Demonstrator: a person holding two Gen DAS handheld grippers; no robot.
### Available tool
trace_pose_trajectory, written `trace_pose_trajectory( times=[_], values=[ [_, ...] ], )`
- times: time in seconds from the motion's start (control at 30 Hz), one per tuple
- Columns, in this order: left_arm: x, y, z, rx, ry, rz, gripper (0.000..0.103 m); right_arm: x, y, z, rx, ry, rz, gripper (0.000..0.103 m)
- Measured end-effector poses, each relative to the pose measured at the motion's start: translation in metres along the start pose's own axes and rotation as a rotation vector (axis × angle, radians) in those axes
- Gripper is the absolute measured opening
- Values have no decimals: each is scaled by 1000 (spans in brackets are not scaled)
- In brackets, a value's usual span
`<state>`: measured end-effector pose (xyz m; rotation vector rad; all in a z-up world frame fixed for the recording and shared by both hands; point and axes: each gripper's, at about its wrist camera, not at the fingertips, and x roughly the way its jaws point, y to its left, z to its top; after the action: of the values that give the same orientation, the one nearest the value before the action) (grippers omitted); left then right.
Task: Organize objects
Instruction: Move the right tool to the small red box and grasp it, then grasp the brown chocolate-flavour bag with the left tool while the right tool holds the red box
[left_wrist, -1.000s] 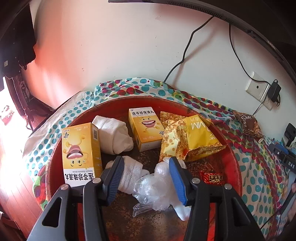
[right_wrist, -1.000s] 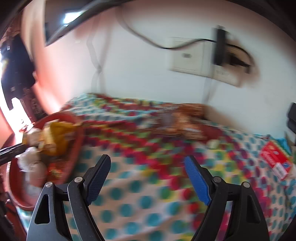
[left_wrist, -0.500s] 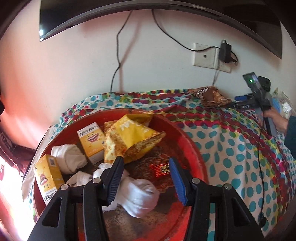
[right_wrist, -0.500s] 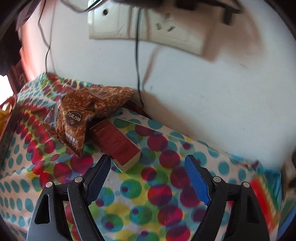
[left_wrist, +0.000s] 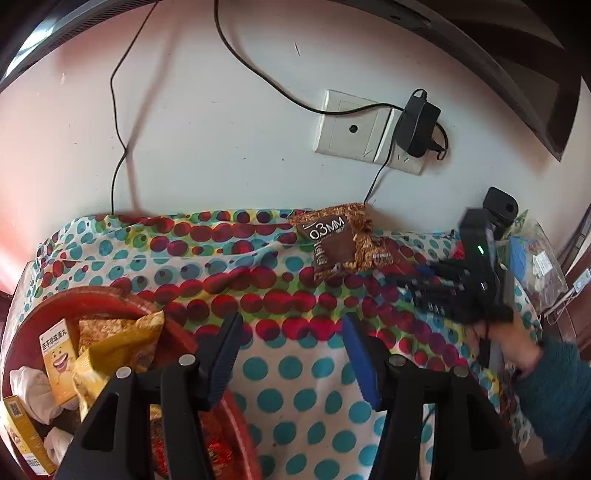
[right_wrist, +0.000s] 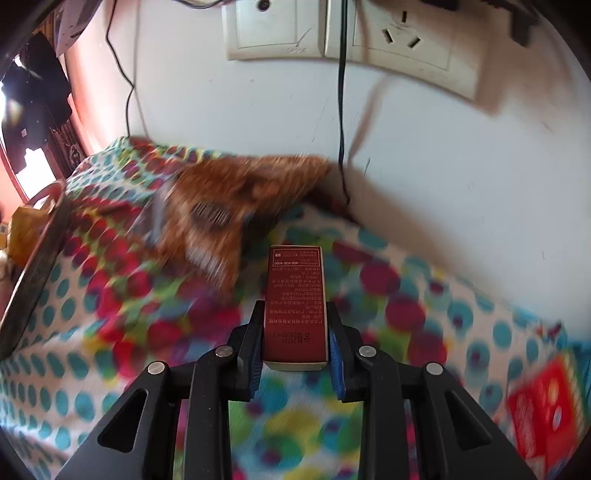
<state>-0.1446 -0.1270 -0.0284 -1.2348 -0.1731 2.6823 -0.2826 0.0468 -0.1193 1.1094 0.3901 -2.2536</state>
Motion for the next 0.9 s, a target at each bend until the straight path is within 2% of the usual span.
trace_pose_trajectory(
  times=[0.13,0.27,0.4,0.53,0.77,0.9],
  values=[
    [40,-24,29,-50,44,-41,64,-31,15,-37,36,-1,19,27],
    [80,-55,53,3,130,-43,64,-52,24,-68,63,8,53,28],
    [115,-79,79,22,196,12,65,-61,33,-84,69,-21,62,28],
    [140,-98,97,30,236,89,65,-61,39,-85,53,-21,53,29],
    [173,-128,102,140,294,206,65,-65,26,-86,85,-26,96,29],
    [187,-123,98,123,300,308,65,-65,24,-86,99,-28,114,29]
  ],
)
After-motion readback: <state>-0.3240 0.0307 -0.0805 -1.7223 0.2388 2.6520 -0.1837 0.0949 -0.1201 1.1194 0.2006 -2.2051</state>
